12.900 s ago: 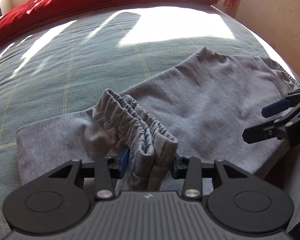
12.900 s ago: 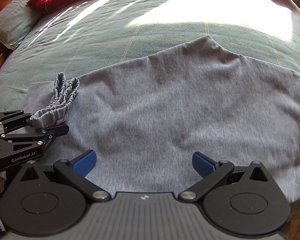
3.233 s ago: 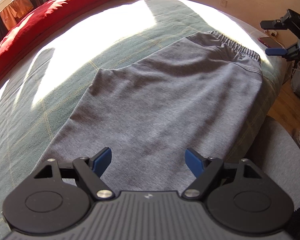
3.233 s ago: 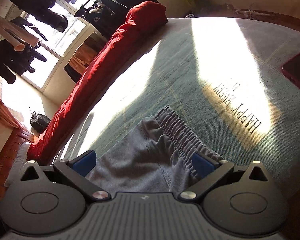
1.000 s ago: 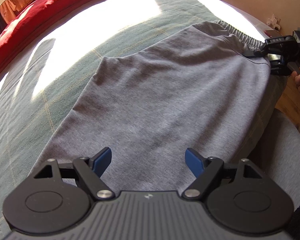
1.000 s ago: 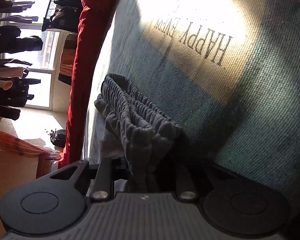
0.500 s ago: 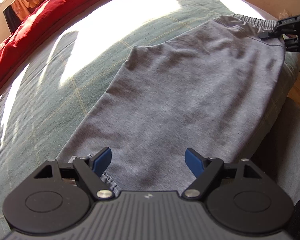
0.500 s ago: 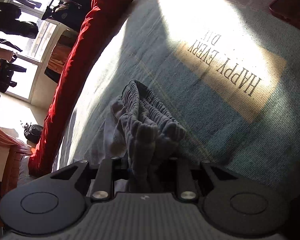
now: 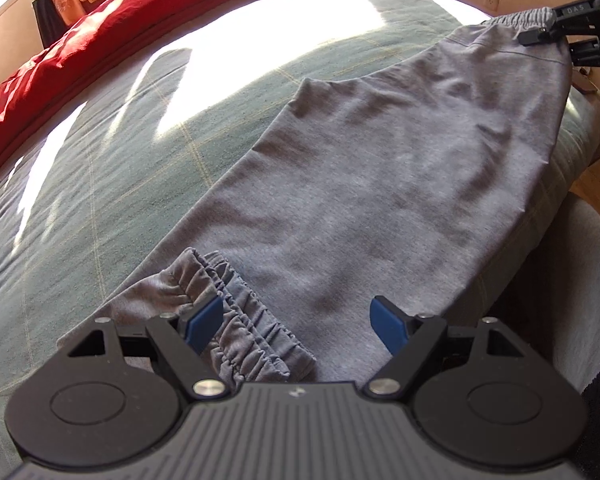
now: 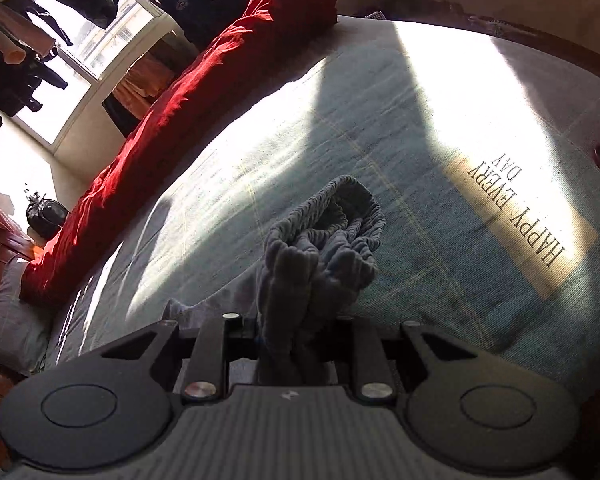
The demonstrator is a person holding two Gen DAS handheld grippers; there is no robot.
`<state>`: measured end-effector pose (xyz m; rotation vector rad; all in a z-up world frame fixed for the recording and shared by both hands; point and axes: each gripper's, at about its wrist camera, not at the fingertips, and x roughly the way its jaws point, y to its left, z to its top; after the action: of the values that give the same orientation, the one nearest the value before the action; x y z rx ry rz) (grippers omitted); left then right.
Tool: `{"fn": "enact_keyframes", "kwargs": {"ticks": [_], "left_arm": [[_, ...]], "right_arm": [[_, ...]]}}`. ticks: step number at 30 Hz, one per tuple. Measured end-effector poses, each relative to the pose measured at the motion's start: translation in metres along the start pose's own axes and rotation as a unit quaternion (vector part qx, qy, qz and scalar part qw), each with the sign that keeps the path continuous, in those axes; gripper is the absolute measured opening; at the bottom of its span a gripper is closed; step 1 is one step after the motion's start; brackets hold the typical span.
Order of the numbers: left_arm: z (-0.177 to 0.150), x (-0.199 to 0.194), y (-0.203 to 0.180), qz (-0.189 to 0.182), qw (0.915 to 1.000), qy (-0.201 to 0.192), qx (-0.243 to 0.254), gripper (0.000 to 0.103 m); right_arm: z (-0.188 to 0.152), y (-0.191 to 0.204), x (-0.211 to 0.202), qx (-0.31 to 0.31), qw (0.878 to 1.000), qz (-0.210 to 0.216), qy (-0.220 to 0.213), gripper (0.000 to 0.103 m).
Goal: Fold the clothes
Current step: 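Lift the held waistband up off the blanket with the right tool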
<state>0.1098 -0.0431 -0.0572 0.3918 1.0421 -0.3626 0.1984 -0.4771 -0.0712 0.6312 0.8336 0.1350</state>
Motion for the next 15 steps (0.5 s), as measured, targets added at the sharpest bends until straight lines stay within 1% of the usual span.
{"fn": "enact_keyframes", "kwargs": {"ticks": [8, 15], "left_arm": [[-0.026, -0.011, 0.026, -0.006, 0.9993, -0.017, -0.033, 0.081], [-0.045, -0.019, 0.051, -0.028, 0.9958, -0.03, -0.081, 0.081]], "right_arm": [[-0.002, 0.066, -0.01, -0.054, 0.998, 0.003, -0.009, 0.026], [-0.008, 0.103, -0.01, -0.071, 0.997, 0.021, -0.002, 0.026]]}}
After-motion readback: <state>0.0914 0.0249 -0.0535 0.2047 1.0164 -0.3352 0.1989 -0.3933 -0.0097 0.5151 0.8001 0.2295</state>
